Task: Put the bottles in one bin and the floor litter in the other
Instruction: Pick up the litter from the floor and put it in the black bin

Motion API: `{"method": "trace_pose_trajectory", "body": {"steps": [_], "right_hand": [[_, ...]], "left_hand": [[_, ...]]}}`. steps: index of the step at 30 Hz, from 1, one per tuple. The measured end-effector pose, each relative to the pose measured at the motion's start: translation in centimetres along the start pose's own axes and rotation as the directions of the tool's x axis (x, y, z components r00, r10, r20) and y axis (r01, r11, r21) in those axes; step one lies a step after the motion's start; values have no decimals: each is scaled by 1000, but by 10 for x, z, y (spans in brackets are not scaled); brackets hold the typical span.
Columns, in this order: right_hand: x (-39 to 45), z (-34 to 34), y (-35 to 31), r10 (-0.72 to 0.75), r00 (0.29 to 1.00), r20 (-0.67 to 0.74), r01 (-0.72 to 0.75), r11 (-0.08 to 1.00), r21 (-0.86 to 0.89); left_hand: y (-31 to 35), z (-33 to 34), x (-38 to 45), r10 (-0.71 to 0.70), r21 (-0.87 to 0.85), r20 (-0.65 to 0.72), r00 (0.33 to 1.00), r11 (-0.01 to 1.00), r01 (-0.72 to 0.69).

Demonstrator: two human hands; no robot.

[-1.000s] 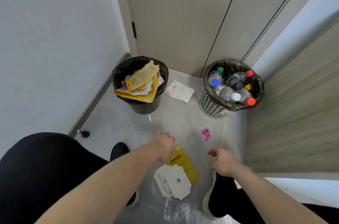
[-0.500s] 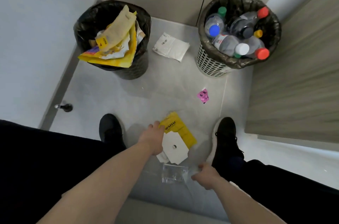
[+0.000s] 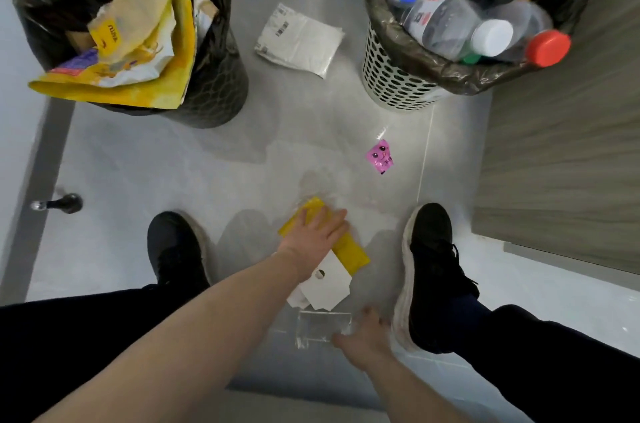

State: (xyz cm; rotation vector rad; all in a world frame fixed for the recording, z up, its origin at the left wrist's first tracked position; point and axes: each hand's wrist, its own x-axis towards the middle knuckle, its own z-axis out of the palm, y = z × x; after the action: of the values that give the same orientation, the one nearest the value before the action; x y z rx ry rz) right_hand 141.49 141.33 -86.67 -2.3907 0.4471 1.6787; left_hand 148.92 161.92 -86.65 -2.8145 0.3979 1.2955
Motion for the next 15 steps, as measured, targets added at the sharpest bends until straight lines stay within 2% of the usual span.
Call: {"method": "trace_pose_trajectory", "body": {"steps": [4, 7, 9, 12, 15], "right_hand": [[10, 23, -6, 208, 976, -67, -198, 972, 129], [20, 33, -8, 297, 950, -99, -272, 939, 209], [22, 36, -13, 328, 938, -116, -282, 912, 299], [31, 35, -20, 285, 950, -128, -220, 901, 373], [40, 29, -32, 248, 960, -132, -166, 880, 445]], "left_hand": [[-14, 20, 8, -69, 6, -32, 997, 998, 70], [-24, 28, 5, -170, -53, -46, 984, 984, 168], [-32, 29, 0, -258, -88, -44, 965, 963, 253], [-51, 32, -8, -379, -109, -1, 926, 920, 376], [-74, 40, -19, -510, -207, 64, 858, 834, 512]]}}
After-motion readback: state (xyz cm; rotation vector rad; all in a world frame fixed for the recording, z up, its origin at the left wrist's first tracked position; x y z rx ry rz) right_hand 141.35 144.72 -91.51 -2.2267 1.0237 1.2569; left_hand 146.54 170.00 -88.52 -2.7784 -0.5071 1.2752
